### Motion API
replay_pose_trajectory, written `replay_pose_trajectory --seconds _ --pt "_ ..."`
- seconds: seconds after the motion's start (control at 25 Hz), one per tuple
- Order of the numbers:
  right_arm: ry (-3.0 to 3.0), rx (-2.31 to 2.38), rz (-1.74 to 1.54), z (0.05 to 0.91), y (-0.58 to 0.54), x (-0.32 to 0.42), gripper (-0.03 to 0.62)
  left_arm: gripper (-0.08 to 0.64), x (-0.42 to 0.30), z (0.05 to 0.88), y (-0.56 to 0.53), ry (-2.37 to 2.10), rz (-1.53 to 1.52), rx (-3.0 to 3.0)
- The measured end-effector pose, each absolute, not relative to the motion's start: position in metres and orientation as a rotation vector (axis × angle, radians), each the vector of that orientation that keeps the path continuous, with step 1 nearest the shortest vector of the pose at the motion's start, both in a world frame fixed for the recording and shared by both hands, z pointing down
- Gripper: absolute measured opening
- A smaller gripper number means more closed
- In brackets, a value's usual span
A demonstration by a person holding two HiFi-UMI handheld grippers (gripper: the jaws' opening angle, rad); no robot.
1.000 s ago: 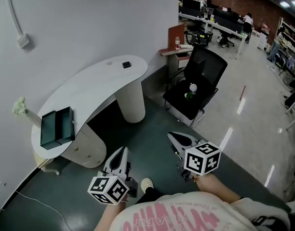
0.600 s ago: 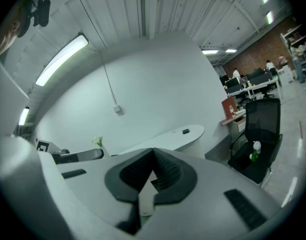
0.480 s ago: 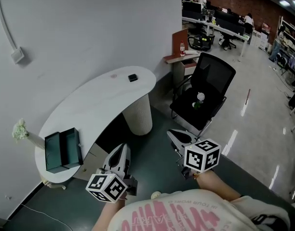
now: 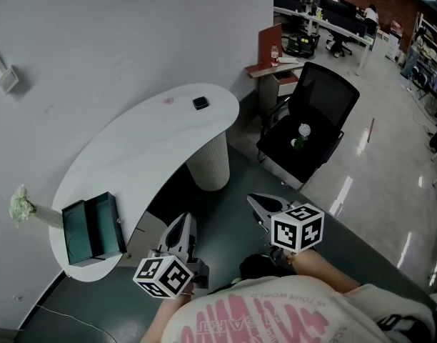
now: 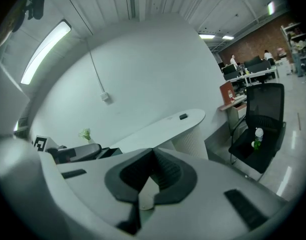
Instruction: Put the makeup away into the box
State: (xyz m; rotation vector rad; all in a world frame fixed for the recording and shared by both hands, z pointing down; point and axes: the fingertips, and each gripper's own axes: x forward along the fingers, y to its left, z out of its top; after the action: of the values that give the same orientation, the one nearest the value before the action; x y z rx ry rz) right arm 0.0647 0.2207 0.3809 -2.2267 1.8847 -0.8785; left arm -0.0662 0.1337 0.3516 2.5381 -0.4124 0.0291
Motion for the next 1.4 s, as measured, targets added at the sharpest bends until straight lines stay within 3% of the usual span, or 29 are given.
replay_pose_trajectory --seconds 0.36,0.92,1.4 --pt "1.912 -2.245 -0.858 0.380 0.164 0.112 -0.002 0.002 -0.034 0.359 0.082 -0.479 0.014 2.495" --pt "2.048 -2.180 -0.848 0.358 0.073 0.225 -0.002 0.002 0.089 0.336 0.021 -0.477 -0.031 2.523" --pt "2.205 -2.097 -0.967 0.422 0.019 0.300 0.000 0.002 0.146 0.362 -0.018 -0.643 -0.064 2.466"
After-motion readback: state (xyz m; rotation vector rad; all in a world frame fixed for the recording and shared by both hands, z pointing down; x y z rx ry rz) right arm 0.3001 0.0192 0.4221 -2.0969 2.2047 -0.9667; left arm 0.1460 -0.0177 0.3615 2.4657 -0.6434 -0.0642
